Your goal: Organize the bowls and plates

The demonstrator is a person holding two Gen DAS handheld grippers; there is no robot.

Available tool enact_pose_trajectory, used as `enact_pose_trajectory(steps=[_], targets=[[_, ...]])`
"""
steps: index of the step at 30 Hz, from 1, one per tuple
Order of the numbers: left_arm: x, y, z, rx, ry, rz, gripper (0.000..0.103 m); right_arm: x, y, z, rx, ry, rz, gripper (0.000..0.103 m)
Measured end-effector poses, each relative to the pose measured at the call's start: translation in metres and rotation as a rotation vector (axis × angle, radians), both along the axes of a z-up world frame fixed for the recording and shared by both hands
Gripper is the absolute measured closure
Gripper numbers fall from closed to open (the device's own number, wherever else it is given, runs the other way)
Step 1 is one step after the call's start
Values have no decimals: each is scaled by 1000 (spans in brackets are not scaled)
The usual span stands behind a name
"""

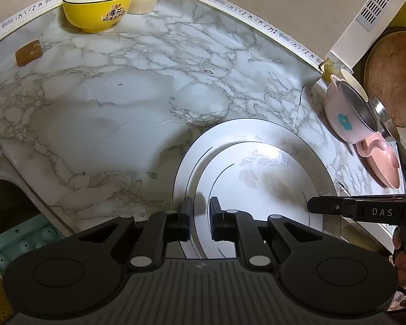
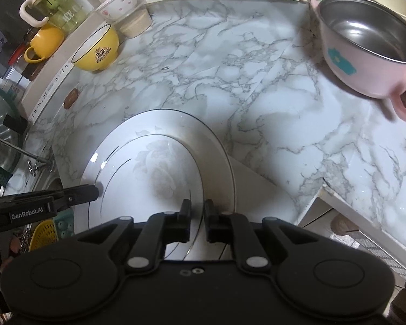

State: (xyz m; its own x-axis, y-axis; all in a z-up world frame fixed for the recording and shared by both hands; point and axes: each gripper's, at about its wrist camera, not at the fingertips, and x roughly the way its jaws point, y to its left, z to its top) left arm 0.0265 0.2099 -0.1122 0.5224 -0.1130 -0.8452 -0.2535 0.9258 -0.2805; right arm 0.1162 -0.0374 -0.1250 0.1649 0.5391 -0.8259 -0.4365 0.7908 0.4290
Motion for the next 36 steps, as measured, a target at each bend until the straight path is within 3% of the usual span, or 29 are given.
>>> enact_pose_trajectory(steps=[13,17,22,26,29,31,36], targets=[[-5,-28,32,54,-92,-48,91,-10,-7,22,-31,-87,26,75],[-4,-41,44,74,-121,-70,91,-17,-12,33,-36,-130,31,63],[-2,-59,61,102,-165,-95,91,-24,-22,53,-36,-205,33,56],[1,-73,72,112,-194,-114,90,-29,-33,69,-29,-267,25,40],[4,-87,79,130,-215,-142,90,-32,-42,81,-31,-318,18,37],[6,-98,83,141,-230,-154,85,-34,-50,88,-34,-350,13,34],[12,-126,96,161,-280,-190,59,-37,-71,106,-45,-437,1,21]])
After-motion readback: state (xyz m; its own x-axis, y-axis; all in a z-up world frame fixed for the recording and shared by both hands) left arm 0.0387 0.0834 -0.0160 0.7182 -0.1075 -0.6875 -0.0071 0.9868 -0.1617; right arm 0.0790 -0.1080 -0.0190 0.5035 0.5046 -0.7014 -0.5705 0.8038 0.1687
